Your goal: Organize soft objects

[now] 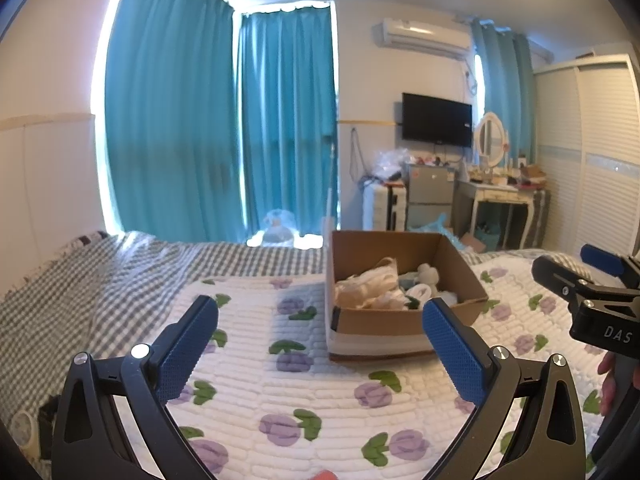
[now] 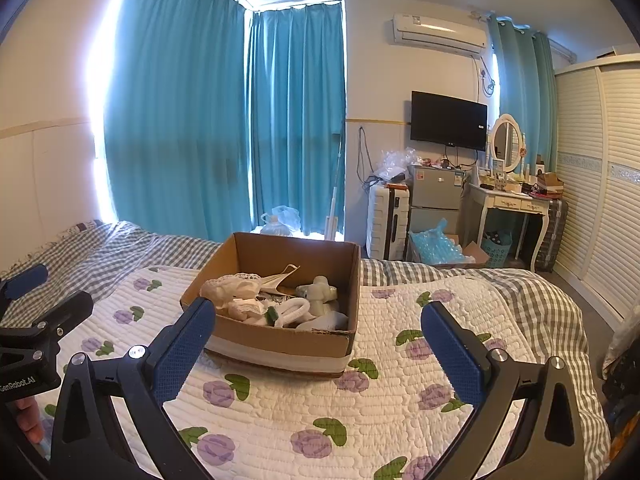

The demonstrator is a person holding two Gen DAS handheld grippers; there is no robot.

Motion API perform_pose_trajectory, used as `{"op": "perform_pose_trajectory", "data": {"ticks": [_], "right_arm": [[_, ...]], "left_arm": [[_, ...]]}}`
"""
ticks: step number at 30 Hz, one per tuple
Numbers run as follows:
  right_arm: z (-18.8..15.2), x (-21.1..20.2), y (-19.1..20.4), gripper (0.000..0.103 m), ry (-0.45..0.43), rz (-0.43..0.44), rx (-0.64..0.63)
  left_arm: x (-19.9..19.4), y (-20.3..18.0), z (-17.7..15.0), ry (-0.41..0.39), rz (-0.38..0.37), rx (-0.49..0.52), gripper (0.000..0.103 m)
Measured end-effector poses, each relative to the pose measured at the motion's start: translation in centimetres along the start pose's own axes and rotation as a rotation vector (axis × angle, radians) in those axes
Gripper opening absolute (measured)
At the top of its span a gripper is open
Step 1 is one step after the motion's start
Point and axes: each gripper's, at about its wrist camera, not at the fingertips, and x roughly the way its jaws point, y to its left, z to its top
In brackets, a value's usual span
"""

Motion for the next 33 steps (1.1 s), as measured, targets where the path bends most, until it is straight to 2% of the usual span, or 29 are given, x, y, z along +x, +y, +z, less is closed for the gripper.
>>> {"op": "perform_pose_trajectory", "data": {"ticks": [33], "right_arm": [[-0.28, 0.28, 0.18, 0.103, 0.017, 0.0, 0.002]], "left_arm": [[-0.1, -0.01, -0.28, 0.007, -0.009, 0.009, 0.103]]}}
